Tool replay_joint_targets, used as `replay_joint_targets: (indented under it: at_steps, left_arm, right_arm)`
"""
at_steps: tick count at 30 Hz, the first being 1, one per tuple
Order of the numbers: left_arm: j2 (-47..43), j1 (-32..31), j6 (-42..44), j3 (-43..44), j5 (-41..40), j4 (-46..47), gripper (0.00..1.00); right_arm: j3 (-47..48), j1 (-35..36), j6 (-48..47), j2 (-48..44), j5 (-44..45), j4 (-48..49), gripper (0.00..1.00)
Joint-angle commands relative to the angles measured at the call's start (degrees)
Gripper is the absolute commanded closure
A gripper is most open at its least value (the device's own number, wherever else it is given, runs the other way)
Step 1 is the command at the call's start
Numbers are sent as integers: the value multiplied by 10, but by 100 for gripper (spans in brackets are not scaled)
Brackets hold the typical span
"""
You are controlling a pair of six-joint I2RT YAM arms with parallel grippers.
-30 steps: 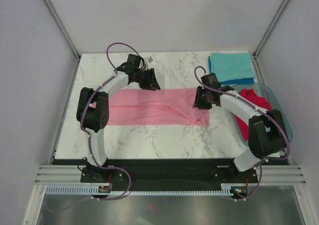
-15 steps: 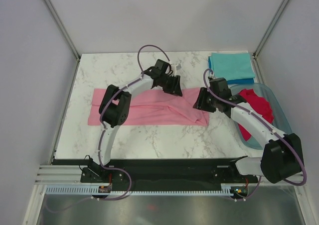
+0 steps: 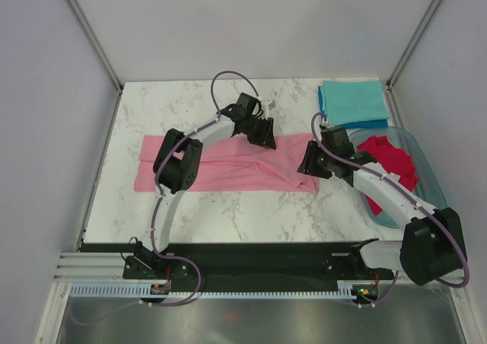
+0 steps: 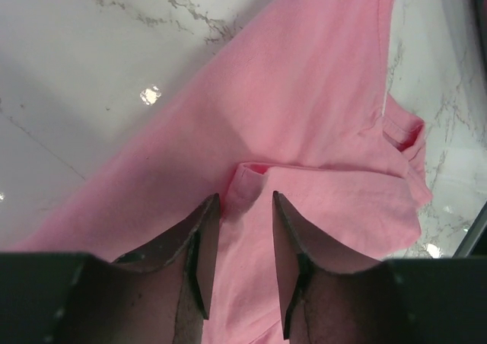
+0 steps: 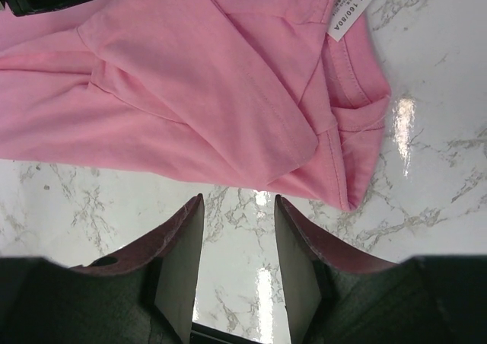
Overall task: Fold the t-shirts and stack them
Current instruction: Fold the tshirt
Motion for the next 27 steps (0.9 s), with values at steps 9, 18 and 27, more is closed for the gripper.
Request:
replay_joint_targets:
  at_steps: [9,18,27]
  left_arm:
    - [-3,-9,13,10,58,34,98]
    - [-23,-9,-32,-14,19,41,98]
    - [-37,-9,-52,-53,7,60,92]
  right_arm:
    - [-22,-1,18,10,25,41,50]
    - [-29,-1,118,67,101,68,50]
    - [-65,-1,200,69,122,101,51]
